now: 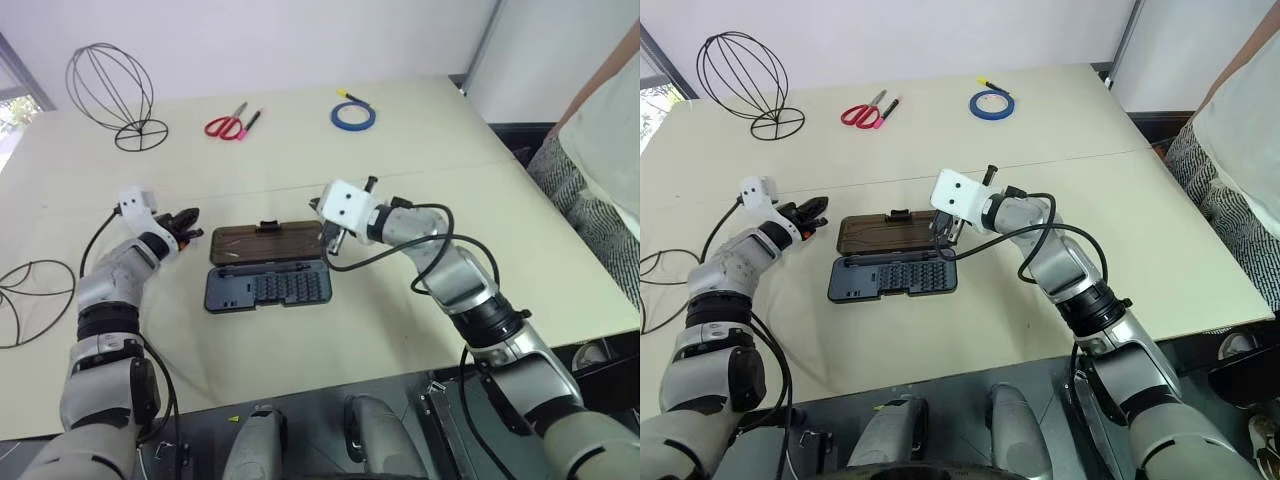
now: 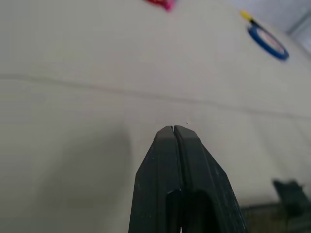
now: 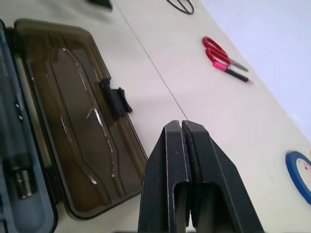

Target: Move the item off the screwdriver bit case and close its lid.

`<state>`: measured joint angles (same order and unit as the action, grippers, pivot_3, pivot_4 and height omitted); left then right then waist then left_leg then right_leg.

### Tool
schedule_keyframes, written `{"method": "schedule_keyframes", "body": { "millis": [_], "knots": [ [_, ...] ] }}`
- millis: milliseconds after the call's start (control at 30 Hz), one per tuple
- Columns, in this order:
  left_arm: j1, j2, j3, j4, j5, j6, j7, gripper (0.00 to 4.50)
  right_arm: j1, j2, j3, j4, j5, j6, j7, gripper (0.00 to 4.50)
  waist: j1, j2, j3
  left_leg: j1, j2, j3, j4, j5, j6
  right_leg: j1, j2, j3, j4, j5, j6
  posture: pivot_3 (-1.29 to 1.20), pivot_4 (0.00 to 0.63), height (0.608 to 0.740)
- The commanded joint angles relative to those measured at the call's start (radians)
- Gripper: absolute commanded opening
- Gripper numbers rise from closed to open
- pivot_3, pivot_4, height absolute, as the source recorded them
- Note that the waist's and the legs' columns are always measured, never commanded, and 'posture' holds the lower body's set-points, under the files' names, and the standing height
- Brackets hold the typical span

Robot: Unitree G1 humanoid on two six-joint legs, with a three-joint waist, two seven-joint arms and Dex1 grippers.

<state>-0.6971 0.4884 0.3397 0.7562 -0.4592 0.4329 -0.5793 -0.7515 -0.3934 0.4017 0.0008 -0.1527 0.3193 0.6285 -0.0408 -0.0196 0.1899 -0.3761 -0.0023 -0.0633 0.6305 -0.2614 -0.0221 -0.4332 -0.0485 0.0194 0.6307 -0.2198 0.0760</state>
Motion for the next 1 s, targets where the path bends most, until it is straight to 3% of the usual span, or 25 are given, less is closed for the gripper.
{"method": "schedule_keyframes", "body": {
  "millis": [33, 300, 467, 700, 800, 1000],
  "knots": [
    [-0.044, 0.009, -0.004, 0.023, 0.017, -0.046, -0.034, 0.00, 0.000, 0.002, -0.024, -0.059, 0.000, -0.002, 0.016, 0.03, 0.000, 0.000, 0.000, 0.000, 0.000, 0.000, 0.000, 0.000, 0.000, 0.000, 0.000, 0.000, 0.000, 0.000, 0.000, 0.00, 0.150, 0.740],
    [-0.046, 0.011, 0.028, -0.068, -0.023, -0.023, -0.040, 0.00, 0.017, -0.009, -0.034, -0.044, -0.006, 0.021, 0.028, 0.03, 0.000, 0.000, 0.000, 0.000, 0.000, 0.000, 0.000, 0.000, 0.000, 0.000, 0.000, 0.000, 0.000, 0.000, 0.000, 0.00, 0.150, 0.740],
    [0.089, 0.046, -0.007, -0.421, -0.129, 0.171, -0.143, 0.00, -0.019, 0.030, -0.092, 0.045, 0.047, 0.166, 0.024, 0.03, -0.004, 0.000, 0.000, 0.000, 0.000, 0.000, 0.000, 0.000, 0.000, 0.000, -0.001, 0.001, 0.001, 0.000, 0.000, 0.00, 0.150, 0.740],
    [0.345, 0.224, -0.133, -0.812, -0.193, 0.333, -0.358, 0.00, -0.159, 0.138, -0.189, 0.242, 0.119, 0.345, -0.022, 0.03, -0.005, 0.001, 0.001, 0.001, 0.001, 0.001, -0.002, 0.000, 0.000, -0.002, 0.000, 0.002, 0.002, 0.000, -0.001, 0.00, 0.150, 0.740],
    [0.425, 0.278, -0.167, -0.891, -0.181, 0.324, -0.404, 0.00, -0.198, 0.170, -0.197, 0.299, 0.129, 0.360, -0.031, 0.90, -0.002, 0.001, 0.001, 0.000, 0.001, 0.000, -0.002, 0.000, 0.000, -0.002, 0.000, 0.002, 0.001, 0.000, -0.001, 0.00, 0.150, 0.740],
    [0.482, 0.297, -0.186, -0.939, -0.159, 0.296, -0.405, 0.00, -0.217, 0.192, -0.156, 0.336, 0.141, 0.412, 0.008, 4.03, -0.001, 0.001, 0.001, -0.001, 0.000, 0.001, -0.001, 0.000, 0.000, -0.002, -0.001, 0.001, 0.000, 0.000, -0.001, 0.00, 0.150, 0.740]
  ]
}}
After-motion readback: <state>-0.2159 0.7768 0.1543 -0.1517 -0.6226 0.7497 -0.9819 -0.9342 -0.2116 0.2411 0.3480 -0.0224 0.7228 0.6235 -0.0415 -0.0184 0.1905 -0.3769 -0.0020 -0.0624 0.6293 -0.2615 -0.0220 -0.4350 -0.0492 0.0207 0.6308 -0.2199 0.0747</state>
